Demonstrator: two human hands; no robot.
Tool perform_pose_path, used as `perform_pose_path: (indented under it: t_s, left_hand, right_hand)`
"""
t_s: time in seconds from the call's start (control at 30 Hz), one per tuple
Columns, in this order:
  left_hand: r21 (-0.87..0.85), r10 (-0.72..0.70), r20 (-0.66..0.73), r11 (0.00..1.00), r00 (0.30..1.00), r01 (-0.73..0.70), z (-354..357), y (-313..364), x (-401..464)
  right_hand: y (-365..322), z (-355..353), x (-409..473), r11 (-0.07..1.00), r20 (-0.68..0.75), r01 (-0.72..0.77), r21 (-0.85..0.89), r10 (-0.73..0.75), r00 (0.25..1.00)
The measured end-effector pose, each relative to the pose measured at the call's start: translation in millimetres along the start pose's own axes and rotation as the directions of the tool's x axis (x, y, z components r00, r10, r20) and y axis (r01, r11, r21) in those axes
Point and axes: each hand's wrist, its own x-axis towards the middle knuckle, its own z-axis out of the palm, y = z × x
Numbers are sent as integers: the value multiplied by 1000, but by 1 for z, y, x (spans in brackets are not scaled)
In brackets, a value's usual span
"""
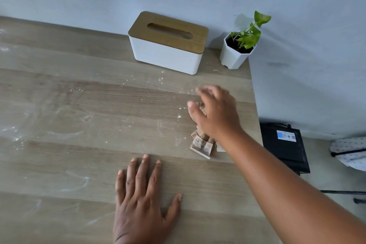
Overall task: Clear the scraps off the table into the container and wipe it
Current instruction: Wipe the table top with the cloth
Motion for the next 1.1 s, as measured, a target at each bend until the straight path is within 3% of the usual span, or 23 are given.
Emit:
perform_pose_path:
  t_s: [0.1,0.23,0.43,0.53,1.1]
  left_hand:
    - [-9,-3,-18,1000,1000,3,0,1,0]
    - [-22,-4,-53,1000,999,3,2,1,0]
    - [4,5,-112,1000,994,-4,10,0,2]
    - [5,-11,-135,1000,991,12,13,1,4]
    - [13,0,-123,1000,992,2,15,1,8]
  right_hand:
    - [-13,-19,57,994,-117,-41,102,53,992]
    - [-26,-25,113,971,-86,-129,203,148,985]
    - [-40,-11,157,983,61,99,-152,-91,994]
    - [-48,2,161,956,76,129,-262,-113,991]
    - [6,-23,171,927,133,130,-351,-88,987]
